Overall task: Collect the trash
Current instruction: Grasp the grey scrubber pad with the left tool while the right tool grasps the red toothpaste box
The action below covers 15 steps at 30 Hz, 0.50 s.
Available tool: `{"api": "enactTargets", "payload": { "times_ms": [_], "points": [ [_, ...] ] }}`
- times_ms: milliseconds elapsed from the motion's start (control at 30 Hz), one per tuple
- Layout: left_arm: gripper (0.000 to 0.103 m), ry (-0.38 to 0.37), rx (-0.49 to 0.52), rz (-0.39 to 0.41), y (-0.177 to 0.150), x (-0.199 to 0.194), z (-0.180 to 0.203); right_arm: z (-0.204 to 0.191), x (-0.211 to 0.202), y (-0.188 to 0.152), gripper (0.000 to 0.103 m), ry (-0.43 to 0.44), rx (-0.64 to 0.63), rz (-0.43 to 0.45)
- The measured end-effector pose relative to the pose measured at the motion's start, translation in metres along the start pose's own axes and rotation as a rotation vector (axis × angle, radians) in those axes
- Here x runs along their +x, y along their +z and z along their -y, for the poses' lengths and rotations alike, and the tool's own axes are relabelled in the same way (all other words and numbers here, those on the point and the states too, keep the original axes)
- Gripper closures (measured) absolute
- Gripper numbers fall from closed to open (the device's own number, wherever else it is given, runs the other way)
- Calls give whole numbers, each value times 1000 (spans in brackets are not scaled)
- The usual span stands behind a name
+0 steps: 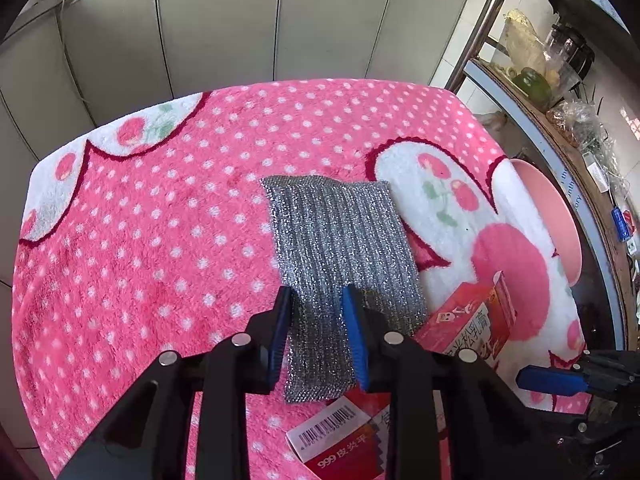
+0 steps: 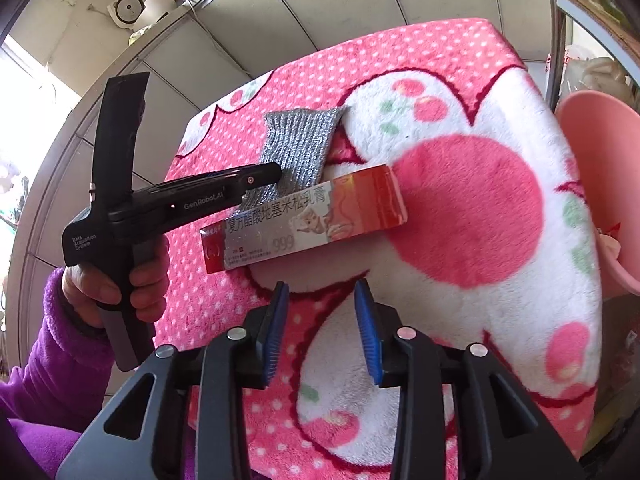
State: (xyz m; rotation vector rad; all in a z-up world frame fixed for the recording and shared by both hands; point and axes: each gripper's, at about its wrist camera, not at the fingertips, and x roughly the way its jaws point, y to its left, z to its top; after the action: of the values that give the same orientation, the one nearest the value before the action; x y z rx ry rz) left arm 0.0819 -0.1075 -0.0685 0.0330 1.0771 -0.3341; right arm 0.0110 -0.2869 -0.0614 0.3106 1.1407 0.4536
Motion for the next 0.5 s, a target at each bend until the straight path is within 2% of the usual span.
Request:
{"api": "enactTargets", "payload": {
  "times_ms": [33, 100, 167, 300, 500],
  "points": [
    [92, -13, 4, 6, -1, -1, 0, -1, 2, 1, 68, 3, 1, -3],
    [93, -39, -20, 32, -2, -6, -1, -1, 6, 4, 68, 16, 7, -10],
    [94, -62, -41, 56, -3, -16, -3, -1, 11, 8, 68, 30, 18, -14],
    [94, -49, -52, 102, -13, -37, -11, 0, 22, 21, 68, 72, 47, -30],
    [94, -53, -105, 98, -38, -58, -32, -4, 38, 50, 68, 95, 79, -38]
  ]
}}
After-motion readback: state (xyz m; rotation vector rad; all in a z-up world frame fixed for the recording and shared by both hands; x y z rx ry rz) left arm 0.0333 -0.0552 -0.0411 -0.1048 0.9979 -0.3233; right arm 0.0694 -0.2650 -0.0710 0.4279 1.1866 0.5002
